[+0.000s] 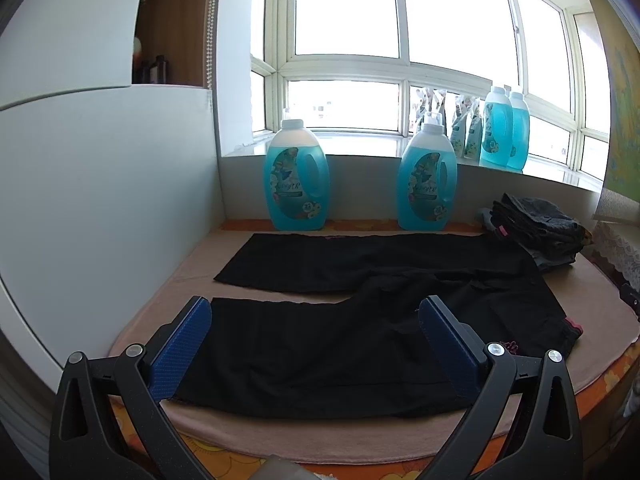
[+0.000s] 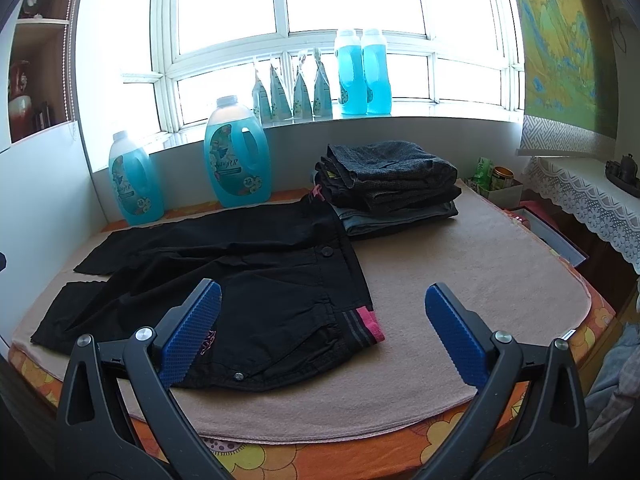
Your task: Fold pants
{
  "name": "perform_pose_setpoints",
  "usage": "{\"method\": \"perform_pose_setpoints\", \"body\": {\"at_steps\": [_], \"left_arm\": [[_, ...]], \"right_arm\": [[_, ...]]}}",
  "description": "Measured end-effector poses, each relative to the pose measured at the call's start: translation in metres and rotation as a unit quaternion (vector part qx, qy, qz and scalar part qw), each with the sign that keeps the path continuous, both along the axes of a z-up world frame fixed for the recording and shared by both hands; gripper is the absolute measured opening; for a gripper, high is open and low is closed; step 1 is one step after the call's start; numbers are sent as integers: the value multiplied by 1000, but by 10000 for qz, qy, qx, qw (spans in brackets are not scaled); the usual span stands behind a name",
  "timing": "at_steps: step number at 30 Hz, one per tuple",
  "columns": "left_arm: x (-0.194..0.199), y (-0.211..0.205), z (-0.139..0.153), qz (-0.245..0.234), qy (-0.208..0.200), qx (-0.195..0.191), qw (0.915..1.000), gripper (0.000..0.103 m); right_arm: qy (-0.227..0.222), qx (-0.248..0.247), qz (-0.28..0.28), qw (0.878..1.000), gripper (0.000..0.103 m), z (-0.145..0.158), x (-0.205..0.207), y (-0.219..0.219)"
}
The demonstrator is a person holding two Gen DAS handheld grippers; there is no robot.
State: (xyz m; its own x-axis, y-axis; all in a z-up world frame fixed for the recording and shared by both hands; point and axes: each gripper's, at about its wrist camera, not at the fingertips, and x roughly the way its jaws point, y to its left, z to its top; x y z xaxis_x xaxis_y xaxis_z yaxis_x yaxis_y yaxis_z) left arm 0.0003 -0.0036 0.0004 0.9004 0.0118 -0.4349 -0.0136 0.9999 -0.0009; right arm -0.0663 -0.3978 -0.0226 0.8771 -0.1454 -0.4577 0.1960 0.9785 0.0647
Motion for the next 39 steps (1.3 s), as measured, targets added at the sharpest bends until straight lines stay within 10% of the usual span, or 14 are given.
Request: {"method": "perform_pose_setpoints", "body": {"at_steps": [39], "left_arm": [[0, -2, 2, -41, 9, -1, 10000, 103]], "right_arm": [[-2, 28, 95, 10000, 103, 2, -2, 9]]}}
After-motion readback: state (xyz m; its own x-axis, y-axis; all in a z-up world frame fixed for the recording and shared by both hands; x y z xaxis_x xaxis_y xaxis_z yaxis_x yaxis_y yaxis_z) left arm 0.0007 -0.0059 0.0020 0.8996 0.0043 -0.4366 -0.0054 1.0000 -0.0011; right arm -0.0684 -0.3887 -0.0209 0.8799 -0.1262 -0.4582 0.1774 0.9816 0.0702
